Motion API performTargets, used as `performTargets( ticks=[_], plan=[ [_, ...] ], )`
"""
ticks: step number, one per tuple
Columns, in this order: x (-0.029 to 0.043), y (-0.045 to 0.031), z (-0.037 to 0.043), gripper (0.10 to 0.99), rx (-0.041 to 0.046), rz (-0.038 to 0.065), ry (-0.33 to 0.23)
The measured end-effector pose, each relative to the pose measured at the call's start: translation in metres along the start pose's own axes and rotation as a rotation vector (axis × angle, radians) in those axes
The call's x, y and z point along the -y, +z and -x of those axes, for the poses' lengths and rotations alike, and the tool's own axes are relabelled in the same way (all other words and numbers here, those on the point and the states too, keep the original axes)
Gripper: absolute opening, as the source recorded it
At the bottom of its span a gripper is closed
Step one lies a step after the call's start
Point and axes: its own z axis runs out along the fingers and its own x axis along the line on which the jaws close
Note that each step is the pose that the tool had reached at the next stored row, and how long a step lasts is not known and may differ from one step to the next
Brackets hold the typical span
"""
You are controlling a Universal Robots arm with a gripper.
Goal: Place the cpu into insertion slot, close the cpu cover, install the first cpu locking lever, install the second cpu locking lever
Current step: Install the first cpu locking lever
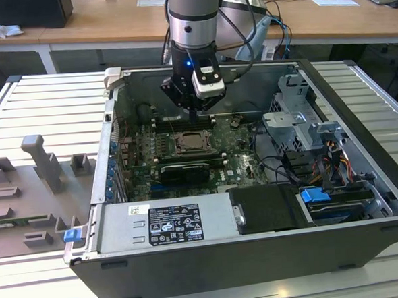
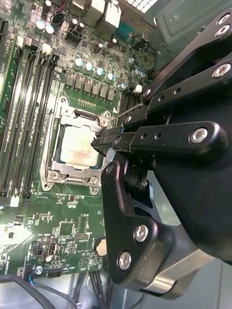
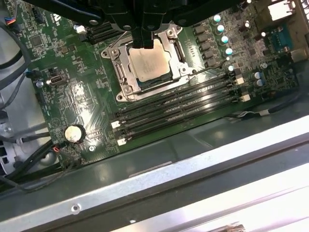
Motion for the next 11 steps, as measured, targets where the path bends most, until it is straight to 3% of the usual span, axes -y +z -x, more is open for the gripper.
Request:
performTargets(
  ticks=[3, 8, 11],
  plan=[
    [0.0001, 0.0005, 0.0000, 0.106, 0.0014, 0.003, -0.034],
    [0.0001, 0.0019, -0.0001, 0.106, -0.0009, 0.006, -0.174],
    [0.0001, 0.0022, -0.0001, 0.106, -0.0017, 0.007, -0.230]
  ],
)
